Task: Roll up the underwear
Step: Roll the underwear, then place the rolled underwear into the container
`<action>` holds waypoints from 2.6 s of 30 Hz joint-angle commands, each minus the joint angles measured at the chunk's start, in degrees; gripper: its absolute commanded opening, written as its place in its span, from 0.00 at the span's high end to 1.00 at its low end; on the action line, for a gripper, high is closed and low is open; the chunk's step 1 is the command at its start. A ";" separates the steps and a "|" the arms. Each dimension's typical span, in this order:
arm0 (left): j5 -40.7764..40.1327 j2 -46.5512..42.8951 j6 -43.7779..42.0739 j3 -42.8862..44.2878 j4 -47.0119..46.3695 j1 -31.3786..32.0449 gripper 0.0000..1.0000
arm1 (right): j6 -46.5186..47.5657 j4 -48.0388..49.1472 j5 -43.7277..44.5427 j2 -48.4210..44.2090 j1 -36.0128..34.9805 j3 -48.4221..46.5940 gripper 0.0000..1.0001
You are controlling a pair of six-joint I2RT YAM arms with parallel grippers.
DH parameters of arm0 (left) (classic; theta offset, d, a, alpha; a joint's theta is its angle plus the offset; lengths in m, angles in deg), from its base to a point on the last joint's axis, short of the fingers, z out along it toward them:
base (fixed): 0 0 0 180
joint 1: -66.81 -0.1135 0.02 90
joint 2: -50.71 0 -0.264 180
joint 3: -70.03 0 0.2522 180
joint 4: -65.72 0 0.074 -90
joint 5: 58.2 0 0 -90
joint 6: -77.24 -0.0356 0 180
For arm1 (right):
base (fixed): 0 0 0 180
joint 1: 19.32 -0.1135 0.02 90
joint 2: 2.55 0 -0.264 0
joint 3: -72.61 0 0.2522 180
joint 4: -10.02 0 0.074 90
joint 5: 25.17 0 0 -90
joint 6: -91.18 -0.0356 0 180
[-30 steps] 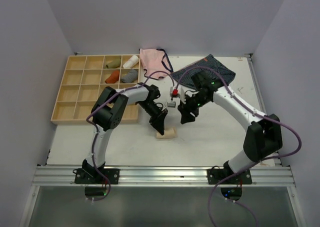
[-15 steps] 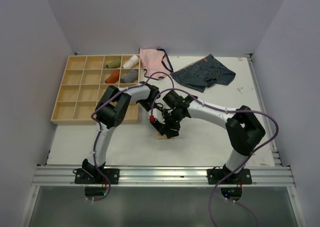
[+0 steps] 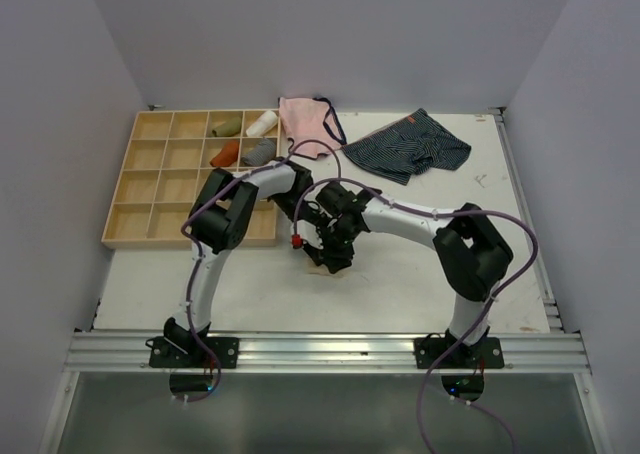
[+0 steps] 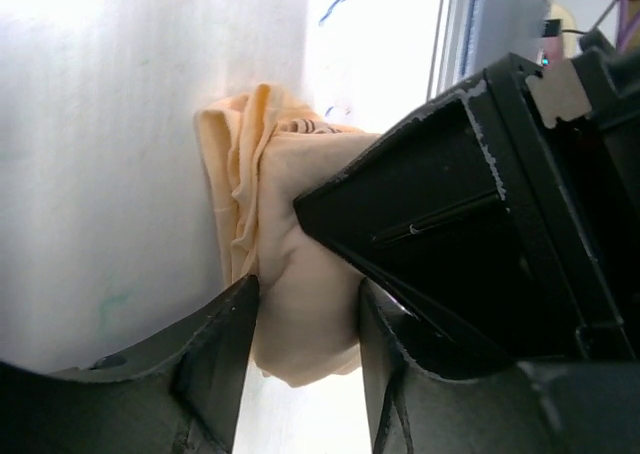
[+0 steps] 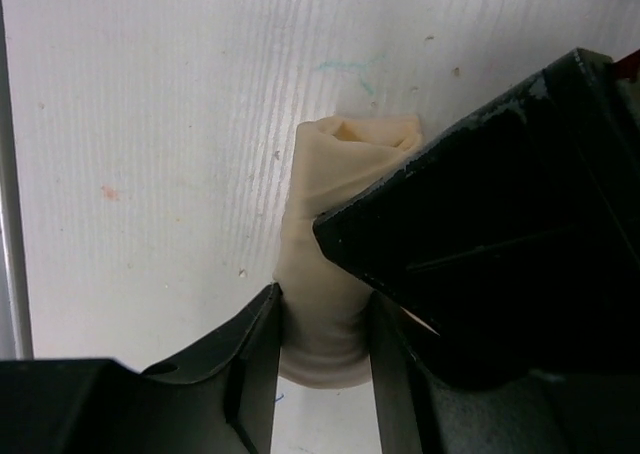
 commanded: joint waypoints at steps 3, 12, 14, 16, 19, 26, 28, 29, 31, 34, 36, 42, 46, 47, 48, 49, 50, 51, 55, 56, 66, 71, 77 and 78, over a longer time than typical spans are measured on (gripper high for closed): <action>-15.22 -3.60 0.94 9.50 -8.56 -4.99 0.47 | 2.15 -1.61 4.03 7.29 -0.80 -0.60 0.73; -19.51 -21.14 17.98 10.86 -35.06 -15.27 0.33 | 0.40 -8.10 1.48 11.33 -0.01 -6.04 0.83; -23.47 -26.35 20.88 3.77 -46.20 -18.77 0.29 | -0.92 -9.95 -1.24 13.53 1.13 -8.24 0.83; -23.83 -33.38 19.68 -0.57 -50.47 -22.03 0.25 | -2.58 -12.94 -5.35 16.06 2.70 -11.84 0.83; -19.63 -41.82 9.78 -7.07 -45.58 -22.84 0.25 | -3.56 -18.03 -9.67 19.58 4.64 -17.29 0.83; -19.51 -66.44 -12.56 -38.95 -41.44 -16.72 0.19 | -4.61 -22.96 -17.59 27.24 8.60 -22.66 0.82; -21.01 -69.87 -14.17 -43.28 -42.30 -10.75 0.19 | -4.79 -24.19 -18.91 28.82 9.47 -24.16 0.81; -21.36 -70.92 -14.00 -47.31 -43.44 -8.88 0.19 | -4.79 -24.81 -19.26 29.61 9.83 -24.86 0.81; -23.73 -70.85 -12.51 -50.67 -48.34 -3.80 0.19 | -4.62 -26.65 -20.41 31.72 10.62 -26.97 0.81; -27.69 -67.17 -11.02 -53.93 -54.15 1.84 0.19 | -4.44 -28.68 -21.63 33.74 10.98 -28.99 0.80; -28.57 -63.74 -10.83 -54.11 -56.19 3.17 0.19 | -4.44 -29.73 -22.08 34.45 11.15 -29.78 0.80; -28.75 -57.85 -11.53 -53.85 -61.11 7.57 0.18 | -4.97 -30.79 -22.96 36.47 11.94 -31.28 0.78; -28.40 -53.28 -11.36 -52.53 -61.38 11.08 0.18 | -5.40 -31.49 -23.31 37.44 12.29 -32.25 0.77; -28.40 -51.36 -11.10 -51.92 -61.64 11.52 0.19 | -5.58 -31.41 -23.40 37.70 12.38 -32.33 0.77; -28.83 -50.38 -10.92 -51.66 -61.73 11.96 0.19 | -5.58 -31.41 -23.48 37.70 12.56 -32.34 0.76; -29.01 -49.41 -10.49 -51.22 -62.17 12.66 0.19 | -5.67 -31.49 -23.57 37.88 12.64 -32.34 0.76; -29.27 -47.49 -10.31 -50.95 -62.35 12.93 0.20 | -5.67 -31.58 -23.57 37.88 12.73 -32.34 0.76; -29.80 -46.51 -10.04 -50.78 -62.61 13.11 0.20 | -5.67 -31.50 -23.83 37.88 12.82 -32.34 0.76; -29.89 -42.90 -8.29 -48.85 -63.32 13.99 0.24 | -5.67 -31.58 -23.84 37.88 12.82 -32.16 0.75; -29.80 -41.59 -8.20 -48.49 -62.97 14.08 0.27 | -5.67 -31.50 -23.92 37.70 12.82 -31.99 0.75; -29.88 -36.13 -12.23 -42.60 -43.82 14.69 0.72 | -8.73 -30.10 -26.47 32.18 14.92 -31.89 0.59; -29.28 -36.57 -10.75 -42.78 -37.48 14.78 0.99 | -12.35 -29.65 -21.82 22.85 22.05 -32.51 0.45; -27.52 -39.20 0.83 -38.57 -37.83 11.99 1.00 | -10.25 -33.95 -18.31 13.02 34.87 -33.04 0.42; -27.00 -39.64 2.25 -35.16 -37.74 10.58 1.00 | -10.33 -34.39 -17.78 12.14 36.01 -32.95 0.34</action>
